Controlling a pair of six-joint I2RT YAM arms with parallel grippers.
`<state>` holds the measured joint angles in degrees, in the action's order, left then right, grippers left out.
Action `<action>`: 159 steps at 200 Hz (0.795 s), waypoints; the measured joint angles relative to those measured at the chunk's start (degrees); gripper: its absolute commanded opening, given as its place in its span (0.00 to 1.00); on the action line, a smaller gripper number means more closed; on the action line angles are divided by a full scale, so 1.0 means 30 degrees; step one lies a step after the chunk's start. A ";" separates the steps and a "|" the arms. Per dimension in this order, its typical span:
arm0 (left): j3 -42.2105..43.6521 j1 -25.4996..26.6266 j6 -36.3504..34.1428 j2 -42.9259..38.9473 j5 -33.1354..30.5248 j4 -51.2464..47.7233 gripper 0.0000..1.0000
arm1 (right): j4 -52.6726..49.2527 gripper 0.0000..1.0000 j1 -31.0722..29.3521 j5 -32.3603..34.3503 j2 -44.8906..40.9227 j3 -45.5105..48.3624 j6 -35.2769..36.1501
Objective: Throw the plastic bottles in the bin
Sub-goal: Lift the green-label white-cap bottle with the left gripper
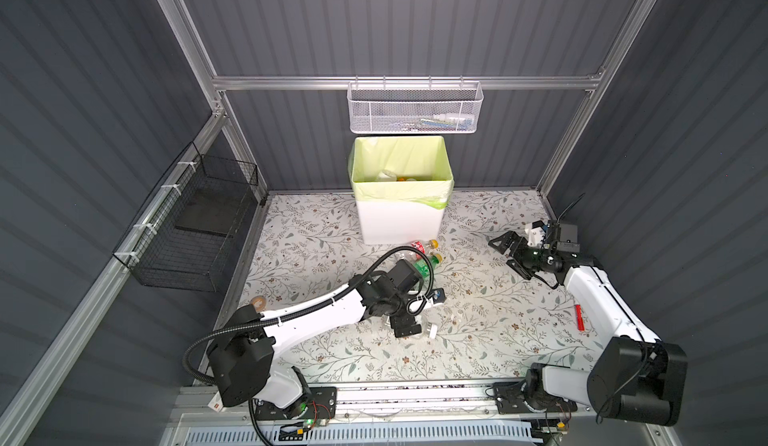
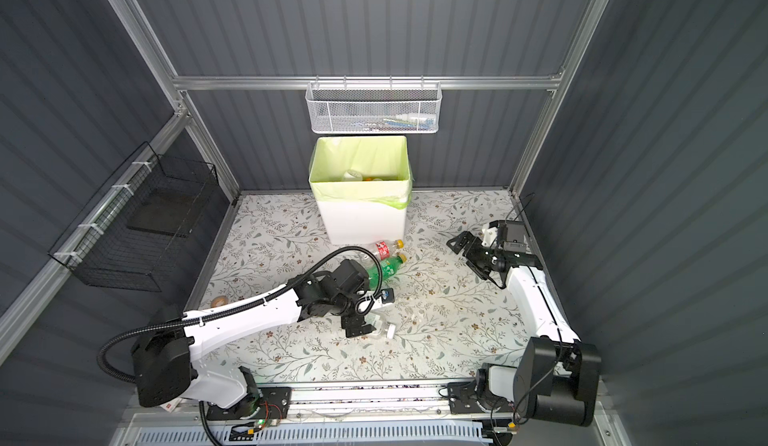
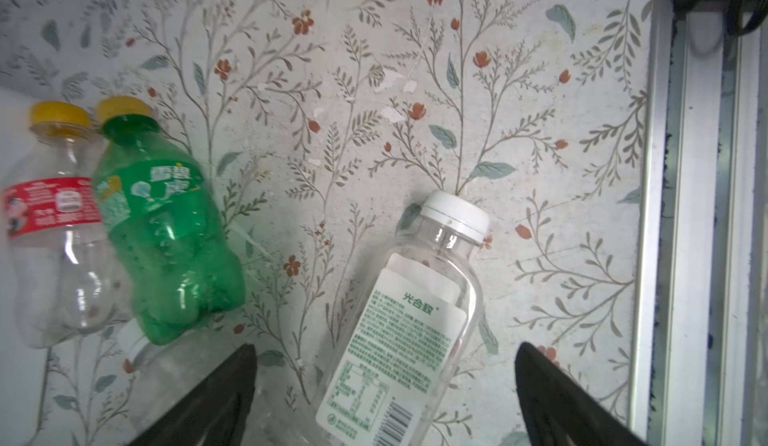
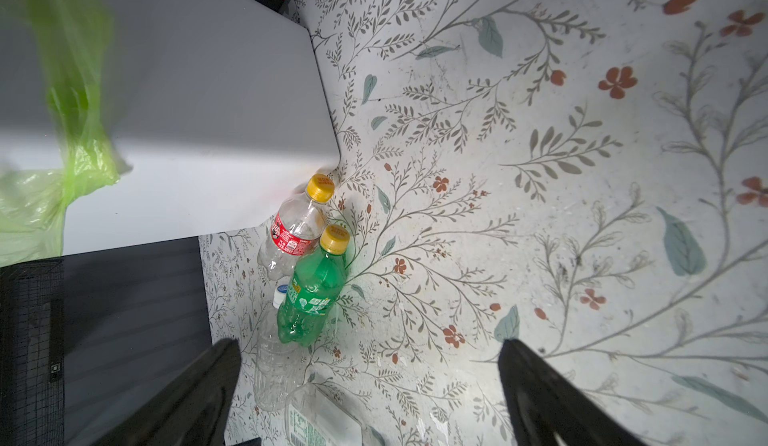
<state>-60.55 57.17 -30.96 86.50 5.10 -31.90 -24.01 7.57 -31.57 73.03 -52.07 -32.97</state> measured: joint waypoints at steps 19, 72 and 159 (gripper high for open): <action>-0.0306 0.0000 -0.1137 0.0940 -0.0219 -0.0889 0.99 | 0.0124 0.99 0.0000 -0.0015 0.0000 0.0124 -0.0007; -0.0750 0.0000 -0.3679 0.3147 -0.1253 -0.1639 0.98 | 0.0153 0.99 0.0000 -0.0066 0.0204 0.0517 0.0000; -0.1246 0.0000 -0.4969 0.4823 -0.1399 -0.1559 0.63 | 0.0765 0.99 0.0000 -0.0204 0.1086 0.0597 -0.0022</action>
<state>-64.29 57.17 -45.87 100.97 0.91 -36.58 -21.71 7.57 -32.18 76.29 -50.28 -33.04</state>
